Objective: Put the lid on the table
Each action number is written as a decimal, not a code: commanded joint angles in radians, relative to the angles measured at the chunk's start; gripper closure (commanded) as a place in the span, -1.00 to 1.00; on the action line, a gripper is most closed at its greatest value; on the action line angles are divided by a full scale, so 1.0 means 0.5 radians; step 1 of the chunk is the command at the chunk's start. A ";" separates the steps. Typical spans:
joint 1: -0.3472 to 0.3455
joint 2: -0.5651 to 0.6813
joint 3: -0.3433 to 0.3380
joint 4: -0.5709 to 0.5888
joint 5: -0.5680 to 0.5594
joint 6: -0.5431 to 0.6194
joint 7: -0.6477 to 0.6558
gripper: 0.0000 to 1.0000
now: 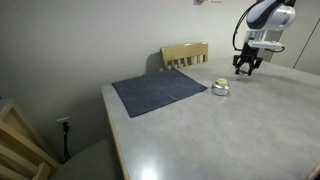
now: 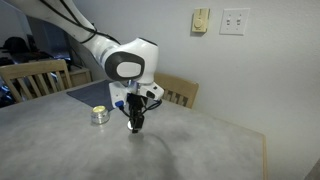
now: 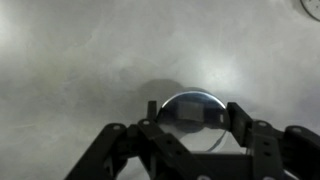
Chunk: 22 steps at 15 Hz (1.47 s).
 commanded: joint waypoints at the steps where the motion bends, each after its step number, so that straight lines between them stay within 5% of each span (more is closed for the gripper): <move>1: -0.055 0.087 0.033 0.145 0.063 -0.125 -0.059 0.12; 16: -0.067 0.428 0.027 0.633 0.038 -0.540 -0.035 0.12; 17: -0.061 0.432 0.025 0.637 0.037 -0.535 -0.025 -0.35; 18: -0.054 0.435 0.025 0.649 0.028 -0.545 -0.025 -0.61; 22: -0.033 0.416 0.032 0.641 0.021 -0.527 -0.030 -1.00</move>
